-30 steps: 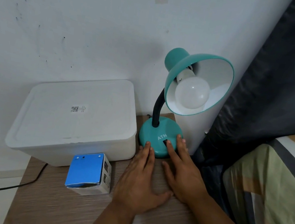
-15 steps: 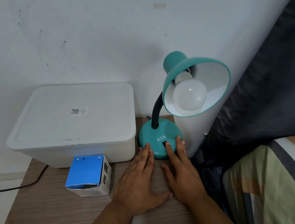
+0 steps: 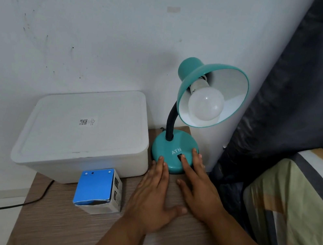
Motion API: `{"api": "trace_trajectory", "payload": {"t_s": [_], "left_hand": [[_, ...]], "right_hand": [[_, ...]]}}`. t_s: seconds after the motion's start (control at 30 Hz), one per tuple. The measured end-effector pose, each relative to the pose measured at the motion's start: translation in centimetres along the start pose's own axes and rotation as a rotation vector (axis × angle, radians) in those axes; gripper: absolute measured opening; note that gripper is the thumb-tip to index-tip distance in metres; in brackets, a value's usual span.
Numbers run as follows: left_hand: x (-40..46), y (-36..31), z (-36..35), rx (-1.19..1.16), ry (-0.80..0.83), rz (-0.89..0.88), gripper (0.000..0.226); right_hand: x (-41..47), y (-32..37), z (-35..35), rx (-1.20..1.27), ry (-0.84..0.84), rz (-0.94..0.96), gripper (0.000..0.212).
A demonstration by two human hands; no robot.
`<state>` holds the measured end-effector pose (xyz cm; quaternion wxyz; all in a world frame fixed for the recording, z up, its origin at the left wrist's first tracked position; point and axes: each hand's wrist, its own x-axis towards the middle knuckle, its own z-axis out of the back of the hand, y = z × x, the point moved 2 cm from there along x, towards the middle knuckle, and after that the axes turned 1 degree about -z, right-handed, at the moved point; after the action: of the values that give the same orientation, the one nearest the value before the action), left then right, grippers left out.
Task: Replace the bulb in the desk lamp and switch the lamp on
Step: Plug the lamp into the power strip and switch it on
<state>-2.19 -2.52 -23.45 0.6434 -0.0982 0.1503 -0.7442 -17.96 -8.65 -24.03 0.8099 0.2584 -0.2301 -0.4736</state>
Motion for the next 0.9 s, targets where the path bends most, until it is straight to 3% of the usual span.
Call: {"api": "trace_trajectory", "payload": {"t_s": [0.6, 0.9], "left_hand": [[-0.3, -0.9, 0.8, 0.009, -0.006, 0.074, 0.122], [-0.2, -0.9, 0.8, 0.033, -0.017, 0.052, 0.124]], "right_hand": [[-0.4, 1.0, 0.9, 0.068, -0.046, -0.086, 0.054], [-0.4, 0.6, 0.6, 0.045, 0.021, -0.146, 0.06]]}}
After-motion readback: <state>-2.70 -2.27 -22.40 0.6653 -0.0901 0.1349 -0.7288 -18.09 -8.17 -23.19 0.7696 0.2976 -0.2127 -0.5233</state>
